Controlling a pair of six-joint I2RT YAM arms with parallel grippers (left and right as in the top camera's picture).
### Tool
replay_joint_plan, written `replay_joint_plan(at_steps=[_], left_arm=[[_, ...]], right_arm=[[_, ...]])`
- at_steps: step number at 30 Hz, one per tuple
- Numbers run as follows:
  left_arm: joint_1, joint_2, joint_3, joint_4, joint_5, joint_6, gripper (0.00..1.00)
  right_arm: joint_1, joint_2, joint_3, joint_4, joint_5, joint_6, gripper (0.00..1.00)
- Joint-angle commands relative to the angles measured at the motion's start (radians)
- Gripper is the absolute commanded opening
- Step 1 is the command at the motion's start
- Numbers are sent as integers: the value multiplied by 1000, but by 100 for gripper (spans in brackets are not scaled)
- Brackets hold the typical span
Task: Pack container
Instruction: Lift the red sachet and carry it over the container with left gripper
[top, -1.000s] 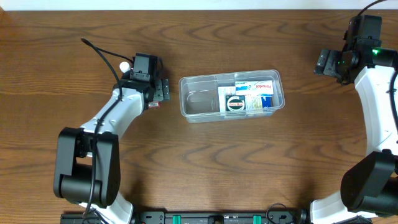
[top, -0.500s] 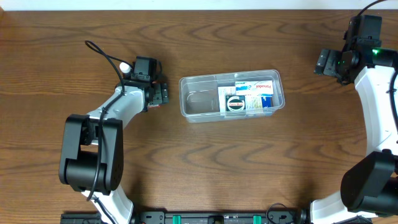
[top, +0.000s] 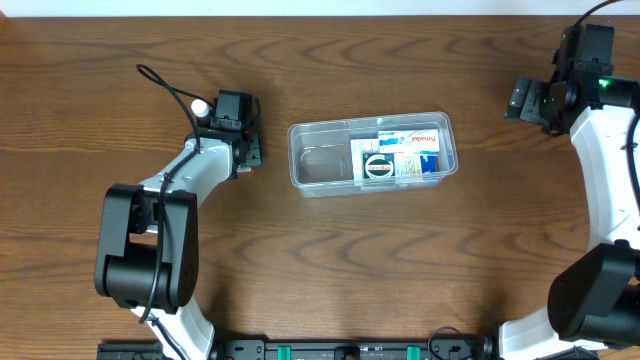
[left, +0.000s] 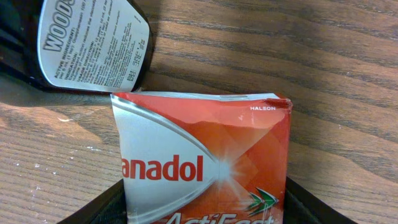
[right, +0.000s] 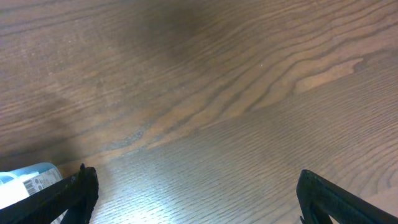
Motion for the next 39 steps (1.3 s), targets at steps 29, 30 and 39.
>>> replay_joint_plan(at_steps=[29, 30, 39], left_arm=[[-151, -485, 52, -195, 229, -152, 57], [-167, -489, 73, -213, 229, -166, 56], [-328, -435, 312, -377, 108, -221, 56]], right_arm=[[-3, -13, 11, 2, 10, -12, 99], [-3, -13, 11, 2, 10, -12, 99], [-3, -13, 11, 2, 10, -11, 99]])
